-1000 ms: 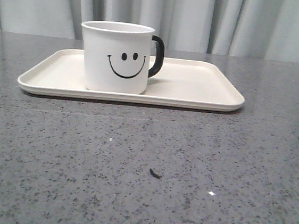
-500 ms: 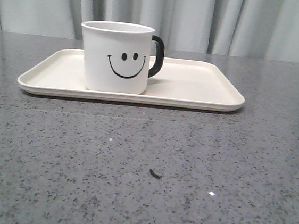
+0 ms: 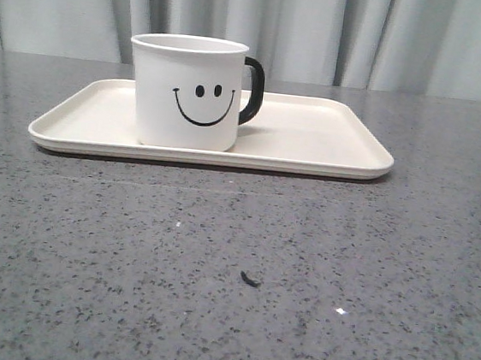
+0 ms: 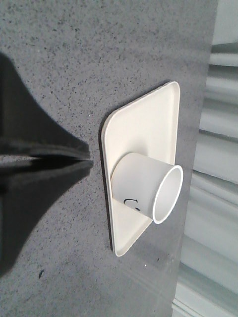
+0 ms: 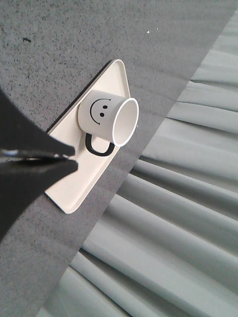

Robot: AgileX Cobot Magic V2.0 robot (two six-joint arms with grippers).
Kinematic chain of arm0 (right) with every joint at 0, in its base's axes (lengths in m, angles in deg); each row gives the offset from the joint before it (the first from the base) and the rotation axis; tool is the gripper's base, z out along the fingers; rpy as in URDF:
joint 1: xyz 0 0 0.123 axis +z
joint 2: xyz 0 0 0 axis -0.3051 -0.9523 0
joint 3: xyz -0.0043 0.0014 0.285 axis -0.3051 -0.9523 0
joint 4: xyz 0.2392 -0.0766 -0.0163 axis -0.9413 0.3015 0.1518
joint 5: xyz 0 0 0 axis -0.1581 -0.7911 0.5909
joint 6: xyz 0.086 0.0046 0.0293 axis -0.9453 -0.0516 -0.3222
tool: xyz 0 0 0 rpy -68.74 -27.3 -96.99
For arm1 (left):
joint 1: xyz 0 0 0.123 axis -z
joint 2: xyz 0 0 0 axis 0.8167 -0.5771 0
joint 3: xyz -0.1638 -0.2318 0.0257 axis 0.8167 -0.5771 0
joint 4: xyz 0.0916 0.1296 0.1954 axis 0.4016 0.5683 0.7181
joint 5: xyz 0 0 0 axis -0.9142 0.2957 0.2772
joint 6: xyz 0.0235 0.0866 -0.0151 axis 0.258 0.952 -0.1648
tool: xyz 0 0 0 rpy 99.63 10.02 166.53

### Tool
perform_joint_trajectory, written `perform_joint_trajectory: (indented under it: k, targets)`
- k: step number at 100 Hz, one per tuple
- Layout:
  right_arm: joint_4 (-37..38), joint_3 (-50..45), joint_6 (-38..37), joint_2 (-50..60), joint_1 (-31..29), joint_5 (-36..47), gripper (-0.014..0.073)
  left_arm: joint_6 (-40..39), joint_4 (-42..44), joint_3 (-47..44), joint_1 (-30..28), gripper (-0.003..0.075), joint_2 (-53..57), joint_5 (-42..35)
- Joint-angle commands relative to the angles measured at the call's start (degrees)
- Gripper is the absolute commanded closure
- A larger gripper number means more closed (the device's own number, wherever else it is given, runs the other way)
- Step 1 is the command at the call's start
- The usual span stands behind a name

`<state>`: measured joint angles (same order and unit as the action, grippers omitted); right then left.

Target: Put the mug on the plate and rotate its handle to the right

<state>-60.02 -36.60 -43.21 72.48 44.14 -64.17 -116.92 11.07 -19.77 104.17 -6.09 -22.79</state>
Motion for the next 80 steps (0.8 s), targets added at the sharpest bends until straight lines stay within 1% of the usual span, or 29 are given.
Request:
perform_joint_trajectory:
  k: [1,4,12,18,24,25,29,36,49,52,57,61,72,80]
  targets:
    - [-1.17,1.15,-0.04,-0.66,-0.35,4.48,0.0654,3.38,-2.46,1.38,-2.48,0.0739,-0.59,-3.49]
    - [-1.17,1.15,-0.04,-0.66,-0.35,4.48,0.0654,5.31,-3.27,1.38,-3.69,0.0739,-0.59,-3.89]
    - [-1.17,1.15,-0.04,-0.66,-0.35,4.48,0.0654,14.34,-6.59,1.38,-7.65,0.0739,-0.59,-5.87]
    - [-1.17,1.15,-0.04,-0.66,-0.35,4.48,0.0654,21.08,-11.0,1.38,-11.43,0.0739,-0.59,-7.46]
    - [-1.17,1.15,-0.04,-0.66,-0.35,4.48,0.0654,29.85,-16.92,1.09,-15.55,0.0739,-0.59,-9.23]
    - [-1.17,1.15,-0.04,-0.66,-0.35,4.48,0.0654,29.85,-17.58,1.07,-16.02,0.0739,-0.59,-9.59]
    - [-1.17,1.15,-0.04,-0.66,-0.35,4.48,0.0654,33.93,-21.03,0.47,-18.85,0.0739,-0.59,-11.67]
    - [-1.17,1.15,-0.04,-0.66,-0.35,4.48,0.0654,39.59,-25.72,-1.37,-23.48,0.0739,-0.59,-18.03]
    - [-1.17,1.15,-0.04,-0.66,-0.35,4.48,0.0654,49.43,-33.14,-6.53,-30.59,0.0739,-0.59,-35.11]
    - [-1.17,1.15,-0.04,-0.66,-0.35,4.48,0.0654,51.1,-35.04,-7.94,-32.29,0.0739,-0.59,-38.68]
    - [-1.17,1.15,-0.04,-0.66,-0.35,4.48,0.0654,52.79,-37.76,-9.8,-34.3,0.0739,-0.59,-42.28]
    - [-1.17,1.15,-0.04,-0.66,-0.35,4.48,0.0654,53.01,-38.36,-11.27,-35.87,0.0739,-0.46,-44.36]
    - [-1.17,1.15,-0.04,-0.66,-0.35,4.48,0.0654,53.01,-38.78,-14.26,-39.74,0.0739,1.65,-45.12]
    - [-1.17,1.15,-0.04,-0.66,-0.35,4.48,0.0654,53.01,-38.82,-16.85,-42.51,0.0739,2.83,-47.04]
